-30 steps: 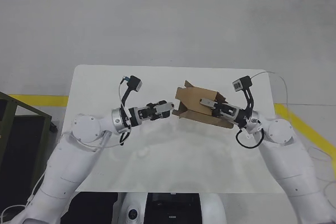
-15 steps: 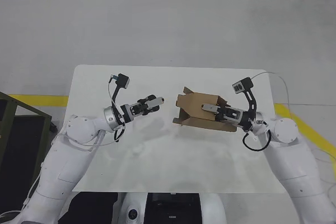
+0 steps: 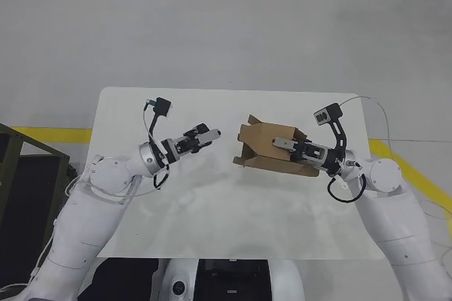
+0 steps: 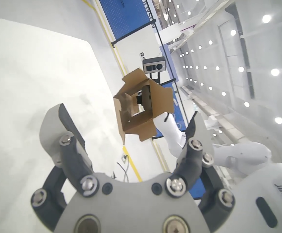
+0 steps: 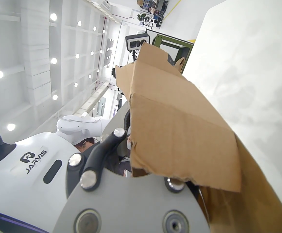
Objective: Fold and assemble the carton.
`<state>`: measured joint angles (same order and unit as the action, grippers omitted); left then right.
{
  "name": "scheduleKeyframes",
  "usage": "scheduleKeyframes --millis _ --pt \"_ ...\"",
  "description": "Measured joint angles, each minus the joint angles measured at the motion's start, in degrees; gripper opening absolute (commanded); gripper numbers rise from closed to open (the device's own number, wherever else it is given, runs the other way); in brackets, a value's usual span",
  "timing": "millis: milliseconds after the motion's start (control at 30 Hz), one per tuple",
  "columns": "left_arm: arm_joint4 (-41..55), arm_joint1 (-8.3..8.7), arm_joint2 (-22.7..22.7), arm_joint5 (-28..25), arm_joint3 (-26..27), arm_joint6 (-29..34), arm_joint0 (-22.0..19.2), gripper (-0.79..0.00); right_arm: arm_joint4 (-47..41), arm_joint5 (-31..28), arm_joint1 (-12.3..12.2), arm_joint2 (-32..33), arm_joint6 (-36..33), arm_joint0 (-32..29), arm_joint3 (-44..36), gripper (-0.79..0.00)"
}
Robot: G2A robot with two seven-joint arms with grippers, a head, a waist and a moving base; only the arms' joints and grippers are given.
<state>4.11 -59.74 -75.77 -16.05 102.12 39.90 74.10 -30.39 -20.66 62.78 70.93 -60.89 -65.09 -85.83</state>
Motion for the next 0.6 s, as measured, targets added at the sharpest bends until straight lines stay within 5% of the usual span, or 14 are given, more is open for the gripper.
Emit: scheduleKeyframes --millis 167,600 --pt "-8.01 -0.22 1.36 -4.98 -3.58 -4.19 -0.33 0.000 0.00 0.00 0.00 0.00 0.00 0.00 0.00 -0.785" --pt "-10.54 -1.04 7.76 -0.90 -10.00 0.88 -3.99 0.000 0.00 0.00 0.00 0.00 0.00 0.00 0.00 -0.785"
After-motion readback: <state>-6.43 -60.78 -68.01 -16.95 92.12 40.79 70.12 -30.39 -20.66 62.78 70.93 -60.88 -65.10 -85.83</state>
